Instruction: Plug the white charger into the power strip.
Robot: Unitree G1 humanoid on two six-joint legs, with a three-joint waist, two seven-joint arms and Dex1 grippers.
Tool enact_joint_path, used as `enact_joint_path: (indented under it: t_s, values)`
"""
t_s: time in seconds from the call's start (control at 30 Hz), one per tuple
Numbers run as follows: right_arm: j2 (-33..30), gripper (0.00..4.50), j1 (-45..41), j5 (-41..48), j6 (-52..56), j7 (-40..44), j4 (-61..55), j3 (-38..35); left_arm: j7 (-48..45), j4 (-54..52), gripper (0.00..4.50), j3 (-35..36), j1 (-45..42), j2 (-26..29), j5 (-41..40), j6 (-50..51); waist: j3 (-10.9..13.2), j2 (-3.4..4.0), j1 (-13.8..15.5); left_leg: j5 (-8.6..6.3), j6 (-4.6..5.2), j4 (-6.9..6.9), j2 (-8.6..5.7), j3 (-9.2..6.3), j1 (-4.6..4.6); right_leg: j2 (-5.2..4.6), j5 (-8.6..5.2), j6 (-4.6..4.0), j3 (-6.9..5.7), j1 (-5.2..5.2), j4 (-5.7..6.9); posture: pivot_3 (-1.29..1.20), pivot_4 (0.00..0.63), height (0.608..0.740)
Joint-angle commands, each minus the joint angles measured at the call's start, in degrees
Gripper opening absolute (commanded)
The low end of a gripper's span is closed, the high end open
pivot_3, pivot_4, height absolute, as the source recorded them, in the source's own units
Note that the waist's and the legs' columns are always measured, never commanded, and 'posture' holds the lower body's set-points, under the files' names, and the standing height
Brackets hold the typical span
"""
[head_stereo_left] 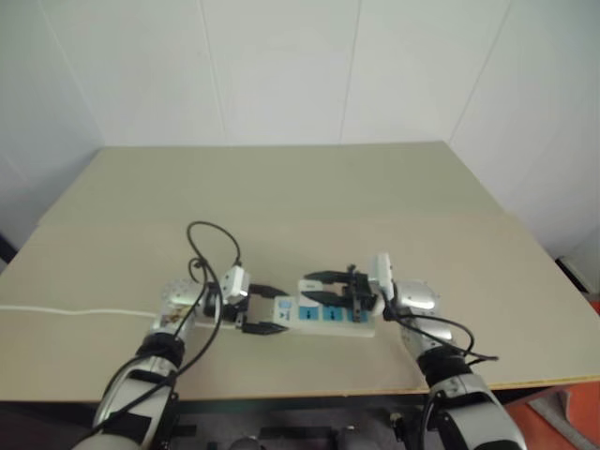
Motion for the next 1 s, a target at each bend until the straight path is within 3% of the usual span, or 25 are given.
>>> enact_joint_path:
  t_s: [0.03,0.7,1.0]
  values:
    - [-1.71,1.11,1.64,-2.57,3.07,0.3,1.72,1.33,-1.24,-1.46,3.23,-1.24,0.79,-0.11,1.42,-0.21,0.0,0.0,0.01,0.0,0.0,0.0,0.0,0.0,0.0,0.0,0.0,0.0,0.0,0.0,-0.01,0.0,0.15,0.74]
    - [-4.59,1.11,0.58,-1.67,12.55,1.71,-3.05,2.34,-0.63,-1.14,3.23,-1.09,1.11,-0.64,1.62,-0.34,0.01,0.01,0.37,0.0,0.0,-0.01,-0.01,-0.02,-0.1,-0.02,-0.01,0.01,-0.03,-0.05,-0.07,0.0,0.15,0.74]
    - [-4.02,1.11,0.97,-2.61,10.69,0.78,-2.59,2.53,-0.37,-1.05,3.23,-1.26,1.38,-0.89,1.89,-0.88,0.01,0.01,0.39,0.0,0.0,-0.01,-0.01,-0.02,-0.1,-0.02,-0.01,0.02,-0.03,-0.04,-0.08,0.0,0.15,0.74]
